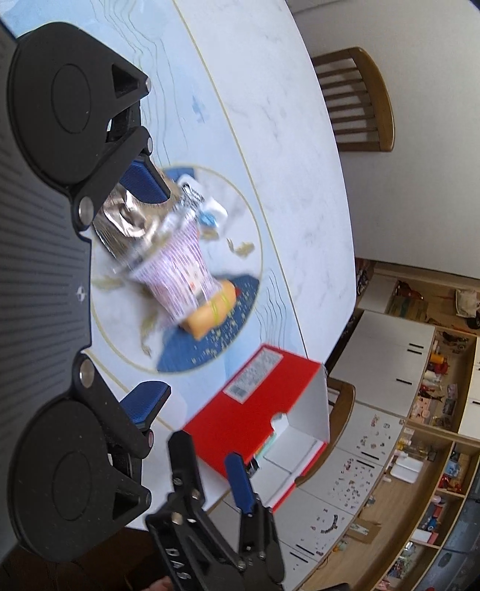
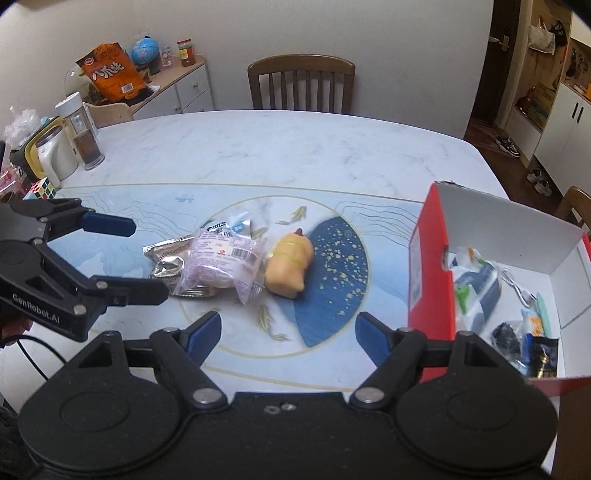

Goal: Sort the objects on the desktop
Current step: 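Move both tools out of the box back over the snack pile on the mat, then grasp the silver foil bag with left tool while right tool grasps the clear bun bag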

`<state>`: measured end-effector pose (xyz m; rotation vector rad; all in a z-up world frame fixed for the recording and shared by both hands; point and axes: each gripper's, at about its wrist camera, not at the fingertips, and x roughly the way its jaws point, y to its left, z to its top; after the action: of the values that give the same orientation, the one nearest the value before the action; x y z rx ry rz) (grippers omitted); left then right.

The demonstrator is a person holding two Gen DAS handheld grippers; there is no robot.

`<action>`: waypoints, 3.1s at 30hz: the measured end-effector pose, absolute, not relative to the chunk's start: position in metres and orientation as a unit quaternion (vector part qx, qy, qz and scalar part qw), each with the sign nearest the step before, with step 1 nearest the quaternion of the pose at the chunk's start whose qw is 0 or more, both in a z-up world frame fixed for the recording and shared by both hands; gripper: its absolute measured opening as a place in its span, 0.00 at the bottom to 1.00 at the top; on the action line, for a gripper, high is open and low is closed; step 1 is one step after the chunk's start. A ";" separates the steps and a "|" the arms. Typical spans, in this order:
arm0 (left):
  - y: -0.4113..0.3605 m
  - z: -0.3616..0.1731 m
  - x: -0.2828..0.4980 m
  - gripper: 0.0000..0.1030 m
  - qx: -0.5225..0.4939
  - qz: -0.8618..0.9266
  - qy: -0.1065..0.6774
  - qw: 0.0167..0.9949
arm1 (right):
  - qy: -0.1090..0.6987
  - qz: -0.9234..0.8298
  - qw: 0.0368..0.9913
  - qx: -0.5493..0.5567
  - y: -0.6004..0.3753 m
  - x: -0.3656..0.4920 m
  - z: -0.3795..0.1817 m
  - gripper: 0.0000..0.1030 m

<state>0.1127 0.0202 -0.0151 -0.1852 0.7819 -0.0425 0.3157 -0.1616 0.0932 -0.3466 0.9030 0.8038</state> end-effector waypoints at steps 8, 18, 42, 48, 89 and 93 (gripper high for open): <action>0.036 -0.035 0.106 1.00 -0.084 0.001 0.389 0.917 | 0.430 0.373 0.806 -0.165 -0.141 0.328 0.081 0.78; 0.050 -0.055 0.106 1.00 -0.091 0.010 0.405 0.910 | 0.438 0.415 0.765 -0.227 -0.107 0.327 0.072 0.77; 0.068 -0.088 0.123 1.00 -0.092 0.013 0.432 0.897 | 0.429 0.481 0.700 -0.308 -0.057 0.346 0.060 0.77; 0.070 -0.097 0.132 1.00 -0.084 0.012 0.434 0.897 | 0.421 0.506 0.679 -0.326 -0.038 0.351 0.053 0.77; 0.059 -0.101 0.143 0.46 -0.040 -0.004 0.433 0.900 | 0.454 0.510 0.648 -0.337 -0.030 0.345 0.025 0.59; 0.056 -0.096 0.137 0.44 -0.044 -0.009 0.430 0.902 | 0.453 0.507 0.654 -0.332 -0.039 0.343 0.031 0.59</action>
<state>0.1372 0.0563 -0.0963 -0.0904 0.8899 -0.0177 0.3429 -0.0393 0.0309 -0.7538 1.0284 1.1493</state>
